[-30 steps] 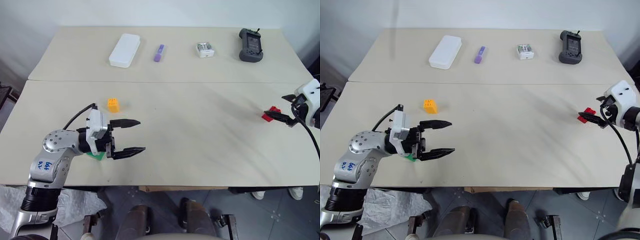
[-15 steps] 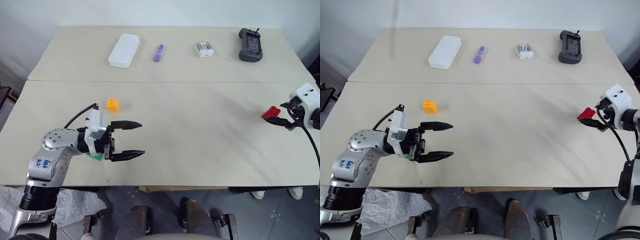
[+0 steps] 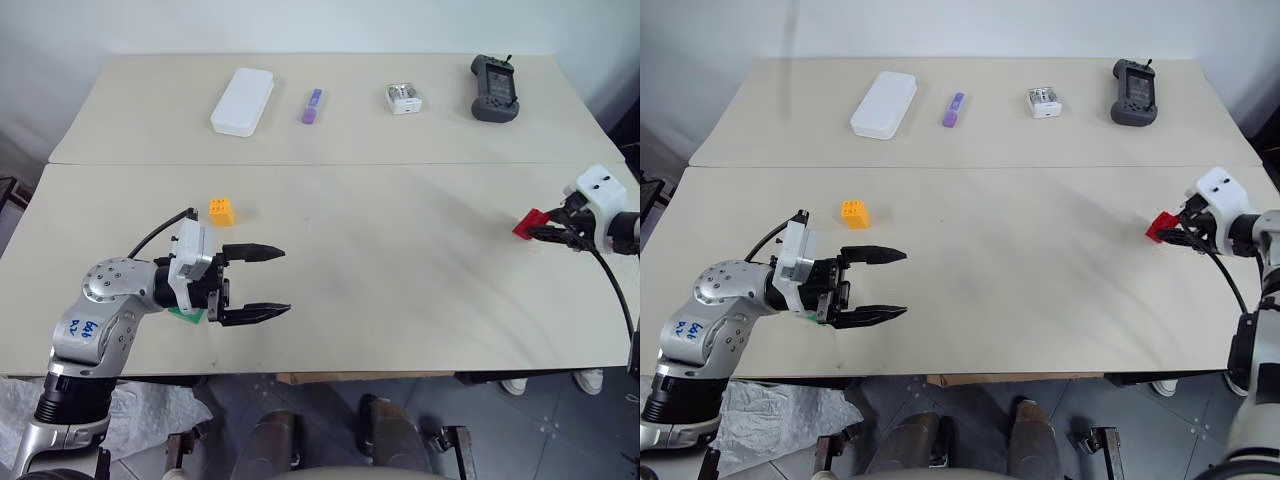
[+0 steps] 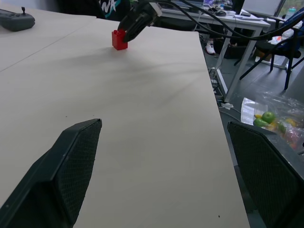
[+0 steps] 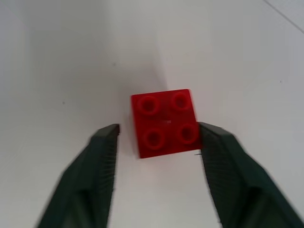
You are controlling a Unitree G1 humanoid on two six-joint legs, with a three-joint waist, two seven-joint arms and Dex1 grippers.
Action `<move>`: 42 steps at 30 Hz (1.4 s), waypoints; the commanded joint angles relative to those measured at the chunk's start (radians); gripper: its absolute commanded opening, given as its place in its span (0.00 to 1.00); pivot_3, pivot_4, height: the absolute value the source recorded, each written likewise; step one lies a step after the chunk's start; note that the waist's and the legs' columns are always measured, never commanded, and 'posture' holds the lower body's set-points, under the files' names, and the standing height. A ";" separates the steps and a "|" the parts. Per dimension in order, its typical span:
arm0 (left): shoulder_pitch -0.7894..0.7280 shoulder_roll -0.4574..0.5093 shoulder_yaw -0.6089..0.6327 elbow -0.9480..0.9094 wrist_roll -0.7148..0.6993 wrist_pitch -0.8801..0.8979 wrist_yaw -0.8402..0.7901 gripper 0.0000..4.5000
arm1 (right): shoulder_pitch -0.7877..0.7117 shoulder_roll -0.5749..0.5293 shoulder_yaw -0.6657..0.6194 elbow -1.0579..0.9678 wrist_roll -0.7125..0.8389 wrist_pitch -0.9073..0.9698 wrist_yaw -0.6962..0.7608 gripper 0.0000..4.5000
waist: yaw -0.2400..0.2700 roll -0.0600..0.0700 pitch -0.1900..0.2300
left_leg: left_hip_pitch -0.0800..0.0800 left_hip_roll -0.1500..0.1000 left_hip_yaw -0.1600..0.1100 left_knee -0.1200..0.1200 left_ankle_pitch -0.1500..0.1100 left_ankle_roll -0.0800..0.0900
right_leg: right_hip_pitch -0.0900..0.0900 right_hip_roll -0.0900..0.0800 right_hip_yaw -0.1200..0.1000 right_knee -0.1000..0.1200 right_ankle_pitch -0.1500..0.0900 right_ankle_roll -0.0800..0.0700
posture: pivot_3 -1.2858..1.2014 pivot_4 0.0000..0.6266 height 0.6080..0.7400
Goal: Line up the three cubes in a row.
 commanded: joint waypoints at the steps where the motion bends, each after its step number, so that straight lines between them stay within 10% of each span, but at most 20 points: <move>1: 0.005 -0.003 0.015 -0.014 -0.007 -0.020 0.000 1.00 | -0.018 -0.003 0.003 -0.013 -0.001 -0.021 0.023 0.32 | 0.000 0.000 0.000 | 0.000 0.000 0.000 0.000 0.000 0.000 | 0.000 0.000 0.000 0.000 0.000 0.000 | 0.52 0.24 1.00; 13: 0.124 0.053 0.148 -0.048 -0.086 0.010 -0.019 1.00 | -0.160 0.237 0.092 -0.178 0.113 -0.113 0.497 0.32 | -0.014 0.000 0.000 | 0.000 0.002 0.001 0.000 0.000 -0.001 | -0.002 0.001 0.001 0.002 0.000 0.000 | 0.52 0.24 1.00; 40: 0.287 0.099 0.285 -0.065 -0.063 -0.029 0.002 1.00 | 0.003 0.343 0.416 -0.347 0.378 -0.242 0.508 0.32 | -0.004 0.001 0.000 | -0.002 0.001 -0.008 0.007 -0.002 -0.003 | -0.003 0.001 -0.002 0.009 -0.003 -0.005 | 0.52 0.24 1.00; 42: 0.288 0.095 0.282 -0.066 -0.061 -0.029 0.006 1.00 | 0.004 0.344 0.410 -0.346 0.373 -0.230 0.508 0.48 | -0.004 0.001 0.000 | -0.002 0.001 -0.008 0.007 -0.002 -0.003 | -0.003 0.001 -0.002 0.009 -0.003 -0.005 | 0.52 0.24 1.00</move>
